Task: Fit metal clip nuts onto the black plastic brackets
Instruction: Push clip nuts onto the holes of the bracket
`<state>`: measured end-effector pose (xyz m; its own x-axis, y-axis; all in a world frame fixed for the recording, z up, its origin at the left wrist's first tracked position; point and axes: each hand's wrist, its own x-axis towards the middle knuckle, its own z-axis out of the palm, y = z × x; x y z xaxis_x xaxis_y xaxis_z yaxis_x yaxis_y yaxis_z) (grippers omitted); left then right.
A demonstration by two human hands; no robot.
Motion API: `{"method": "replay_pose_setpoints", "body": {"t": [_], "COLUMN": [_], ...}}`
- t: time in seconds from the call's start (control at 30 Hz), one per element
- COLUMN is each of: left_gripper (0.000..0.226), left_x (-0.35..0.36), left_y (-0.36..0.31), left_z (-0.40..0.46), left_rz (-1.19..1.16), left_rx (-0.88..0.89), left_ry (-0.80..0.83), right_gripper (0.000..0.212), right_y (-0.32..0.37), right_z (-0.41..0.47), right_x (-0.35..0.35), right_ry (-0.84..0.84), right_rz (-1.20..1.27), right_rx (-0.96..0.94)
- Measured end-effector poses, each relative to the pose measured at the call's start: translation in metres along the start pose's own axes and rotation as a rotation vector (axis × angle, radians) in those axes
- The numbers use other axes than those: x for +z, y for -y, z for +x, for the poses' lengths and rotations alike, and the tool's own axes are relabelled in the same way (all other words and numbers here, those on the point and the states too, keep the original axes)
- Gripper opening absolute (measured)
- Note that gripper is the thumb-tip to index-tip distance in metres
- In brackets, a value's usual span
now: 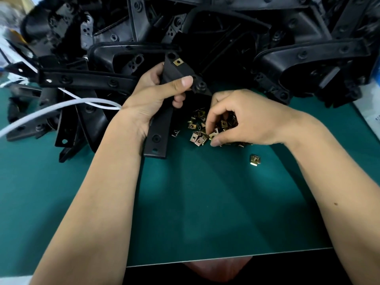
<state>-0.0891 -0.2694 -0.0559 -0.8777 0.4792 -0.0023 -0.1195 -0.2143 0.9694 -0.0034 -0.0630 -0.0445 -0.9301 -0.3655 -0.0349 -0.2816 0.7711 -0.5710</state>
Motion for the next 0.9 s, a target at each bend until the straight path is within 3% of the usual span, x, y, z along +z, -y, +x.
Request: {"method": "replay_pose_setpoints", "body": {"t": [0.17,0.33,0.43,0.5,0.7,0.9], "left_gripper": [0.024,0.030,0.042,0.039,0.062,0.047], "left_x": [-0.002,-0.004,-0.003,-0.003,-0.004,-0.003], "left_y": [0.002,0.002,0.004,0.004,0.003,0.003], "left_z": [0.001,0.001,0.001,0.001,0.000,0.000], "left_rz": [0.009,0.053,0.074,0.095,0.072,0.093], "left_rx": [-0.032,-0.054,-0.068,-0.070,-0.066,-0.043], "left_ry": [0.055,0.218,0.283,0.278,0.313,0.303], "right_gripper": [0.014,0.007,0.012,0.017,0.019,0.006], "right_y": [-0.006,-0.010,-0.014,-0.014,-0.009,-0.006], "right_z": [0.000,0.004,0.004,0.004,0.003,0.000], "right_x": [-0.002,-0.002,-0.002,-0.001,-0.002,-0.005], "right_ry": [-0.079,-0.354,-0.400,-0.359,-0.332,-0.289], "right_rz": [0.159,0.677,0.903,0.942,0.928,1.012], "right_rx": [-0.003,0.052,0.111,0.126,0.084,0.114]}}
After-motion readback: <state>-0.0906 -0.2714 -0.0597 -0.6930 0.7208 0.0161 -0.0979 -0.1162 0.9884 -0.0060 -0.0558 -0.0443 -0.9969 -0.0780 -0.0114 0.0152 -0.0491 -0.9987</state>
